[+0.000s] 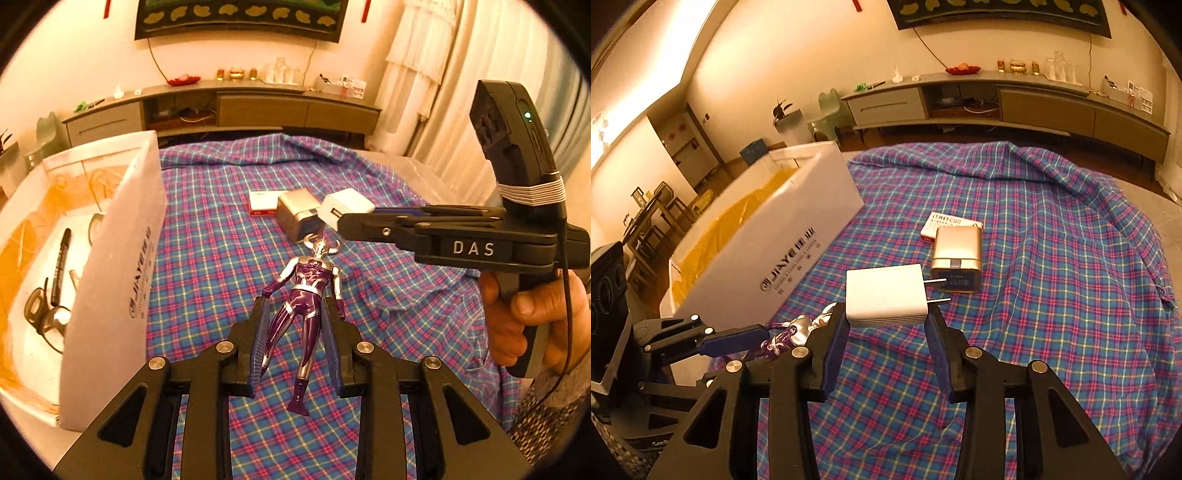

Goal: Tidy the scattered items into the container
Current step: 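Carry the figurine and charger over the white box with both tools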

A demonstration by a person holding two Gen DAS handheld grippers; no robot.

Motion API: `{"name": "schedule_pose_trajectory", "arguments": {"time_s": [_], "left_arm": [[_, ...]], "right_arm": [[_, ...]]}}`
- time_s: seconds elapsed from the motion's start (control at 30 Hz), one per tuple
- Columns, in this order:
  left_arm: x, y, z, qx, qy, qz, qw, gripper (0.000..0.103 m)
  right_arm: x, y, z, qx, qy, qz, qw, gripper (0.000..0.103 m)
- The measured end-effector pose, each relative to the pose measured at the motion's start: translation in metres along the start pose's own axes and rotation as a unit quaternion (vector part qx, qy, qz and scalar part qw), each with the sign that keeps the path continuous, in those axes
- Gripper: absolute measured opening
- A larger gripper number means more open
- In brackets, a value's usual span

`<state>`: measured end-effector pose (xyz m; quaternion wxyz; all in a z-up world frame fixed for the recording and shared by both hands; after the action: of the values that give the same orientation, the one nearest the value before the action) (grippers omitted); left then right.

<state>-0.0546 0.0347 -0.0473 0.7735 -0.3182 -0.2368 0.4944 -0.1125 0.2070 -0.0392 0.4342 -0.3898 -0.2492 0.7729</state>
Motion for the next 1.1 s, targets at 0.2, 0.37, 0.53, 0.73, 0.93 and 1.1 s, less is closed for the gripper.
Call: {"name": "schedule_pose_trajectory", "arguments": {"time_s": [0.2,0.37,0.53,0.73,0.93,1.1], "left_arm": [[-0.002,-0.02,0.005,0.018,-0.003,0.004,0.9998,0.029],[-0.003,-0.036,0.008,0.032,-0.005,0.006,0.9994,0.029],[-0.006,-0.051,0.011,0.047,-0.01,0.008,0.9988,0.029],[-0.009,-0.066,0.013,0.061,-0.013,0.011,0.998,0.029],[-0.013,-0.075,0.014,0.07,-0.018,0.012,0.9973,0.029],[-0.02,-0.083,0.016,0.081,-0.027,0.014,0.9962,0.029]], "right_arm": [[-0.011,-0.022,0.004,0.021,0.005,0.002,1.0,0.043],[-0.025,-0.037,0.003,0.034,0.003,0.007,0.999,0.043],[-0.038,-0.049,0.0,0.045,0.001,0.012,0.999,0.043],[-0.052,-0.062,-0.001,0.059,0.002,0.018,0.998,0.043],[-0.063,-0.07,-0.002,0.068,0.0,0.025,0.997,0.043],[-0.071,-0.078,-0.001,0.075,-0.004,0.032,0.997,0.043]]}}
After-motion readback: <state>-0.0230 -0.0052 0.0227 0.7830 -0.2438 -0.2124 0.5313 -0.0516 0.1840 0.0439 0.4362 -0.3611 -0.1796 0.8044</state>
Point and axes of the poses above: each gripper's, at about its wrist camera, not at the fingertips, and y roughly the way its jaws point, x to its right, z to its top, the point moved 1 cm from there along y, roughly the way its jaws point, and after that the axes turned 10 degrees about y, right-handed, at the moved point
